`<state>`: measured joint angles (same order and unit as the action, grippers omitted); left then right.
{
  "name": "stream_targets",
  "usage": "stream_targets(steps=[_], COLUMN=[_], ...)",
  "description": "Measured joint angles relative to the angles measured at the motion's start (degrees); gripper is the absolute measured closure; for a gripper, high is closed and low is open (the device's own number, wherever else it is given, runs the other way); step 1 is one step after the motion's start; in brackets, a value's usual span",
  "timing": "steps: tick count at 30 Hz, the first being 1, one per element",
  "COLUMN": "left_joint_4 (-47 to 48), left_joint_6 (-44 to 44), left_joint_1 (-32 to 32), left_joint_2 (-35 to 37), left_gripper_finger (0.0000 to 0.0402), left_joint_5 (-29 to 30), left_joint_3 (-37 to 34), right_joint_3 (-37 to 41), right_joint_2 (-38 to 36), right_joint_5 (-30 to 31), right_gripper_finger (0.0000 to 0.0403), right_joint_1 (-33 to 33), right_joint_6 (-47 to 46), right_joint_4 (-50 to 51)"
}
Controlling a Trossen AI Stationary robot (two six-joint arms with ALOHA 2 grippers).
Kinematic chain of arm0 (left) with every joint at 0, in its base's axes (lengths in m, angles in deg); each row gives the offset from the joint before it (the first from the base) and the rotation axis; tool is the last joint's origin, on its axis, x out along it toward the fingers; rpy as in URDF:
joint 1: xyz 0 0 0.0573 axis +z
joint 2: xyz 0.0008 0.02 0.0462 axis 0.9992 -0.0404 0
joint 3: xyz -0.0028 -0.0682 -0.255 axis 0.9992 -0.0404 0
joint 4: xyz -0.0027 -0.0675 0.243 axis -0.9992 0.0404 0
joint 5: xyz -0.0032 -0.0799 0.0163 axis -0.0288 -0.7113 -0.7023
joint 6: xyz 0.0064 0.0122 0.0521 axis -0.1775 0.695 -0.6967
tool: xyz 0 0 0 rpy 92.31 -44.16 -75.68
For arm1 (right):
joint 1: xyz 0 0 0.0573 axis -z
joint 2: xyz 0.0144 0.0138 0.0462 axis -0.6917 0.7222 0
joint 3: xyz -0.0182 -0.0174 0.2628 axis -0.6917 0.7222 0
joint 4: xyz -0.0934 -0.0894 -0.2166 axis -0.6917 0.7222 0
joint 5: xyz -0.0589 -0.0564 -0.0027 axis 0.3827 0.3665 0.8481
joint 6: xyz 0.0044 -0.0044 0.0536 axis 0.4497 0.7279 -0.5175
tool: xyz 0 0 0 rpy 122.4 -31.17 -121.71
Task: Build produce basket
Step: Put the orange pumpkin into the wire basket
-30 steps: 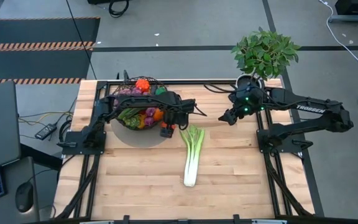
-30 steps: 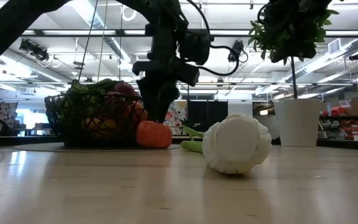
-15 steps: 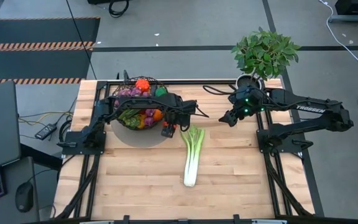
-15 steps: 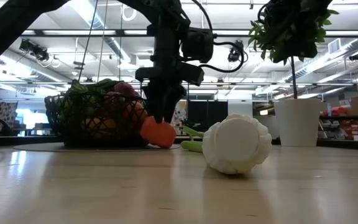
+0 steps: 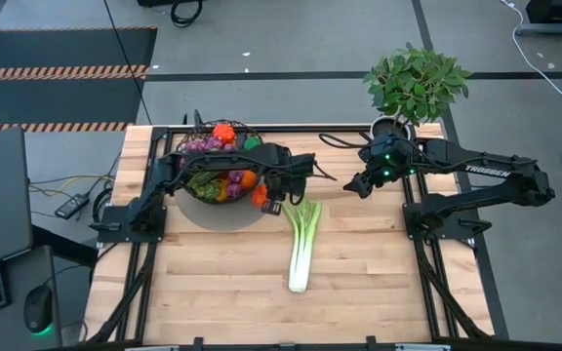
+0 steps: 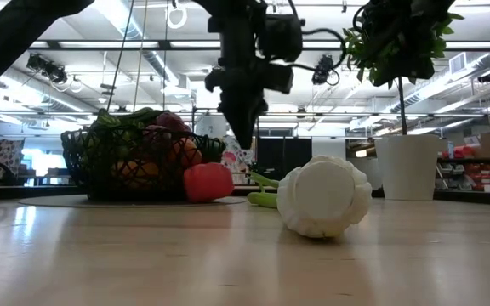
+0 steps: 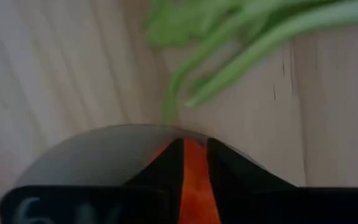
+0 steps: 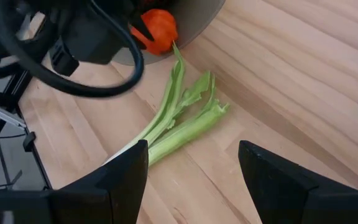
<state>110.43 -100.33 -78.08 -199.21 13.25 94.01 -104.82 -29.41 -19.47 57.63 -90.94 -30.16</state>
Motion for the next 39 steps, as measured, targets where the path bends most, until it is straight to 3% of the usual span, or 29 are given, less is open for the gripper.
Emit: stream_targets(steps=[5,9,17,21,30,39], left_joint_4=[3.11,4.84,5.06,5.06,6.59,8.30], left_joint_6=[-0.23,-5.02,-1.99,-4.65,-10.82,-6.45], left_joint_1=[0.25,0.09,-0.19,-0.19,-0.13,0.71], left_joint_2=[0.09,0.20,0.20,0.20,0.22,0.28], left_gripper_finger=[0.0337,0.0313,0.0286,0.0271,0.0142,0.0024], left_joint_5=[0.08,0.43,0.95,0.22,-2.77,-2.49], left_joint_3=[2.81,3.49,3.49,3.49,3.49,-3.22], right_joint_3=[0.00,0.00,0.00,0.00,0.00,0.00], right_joint_2=[0.00,0.00,0.00,0.00,0.00,0.00], right_joint_5=[0.00,0.04,0.66,0.66,2.34,8.56], right_gripper_finger=[0.0148,0.0148,0.0148,0.0148,0.0148,0.0148], right_joint_1=[0.00,0.00,0.00,0.00,-0.24,-2.78], right_joint_6=[-0.02,-0.02,-0.02,-0.03,-0.02,0.07], right_joint_4=[0.02,0.02,0.00,0.02,0.02,0.00])
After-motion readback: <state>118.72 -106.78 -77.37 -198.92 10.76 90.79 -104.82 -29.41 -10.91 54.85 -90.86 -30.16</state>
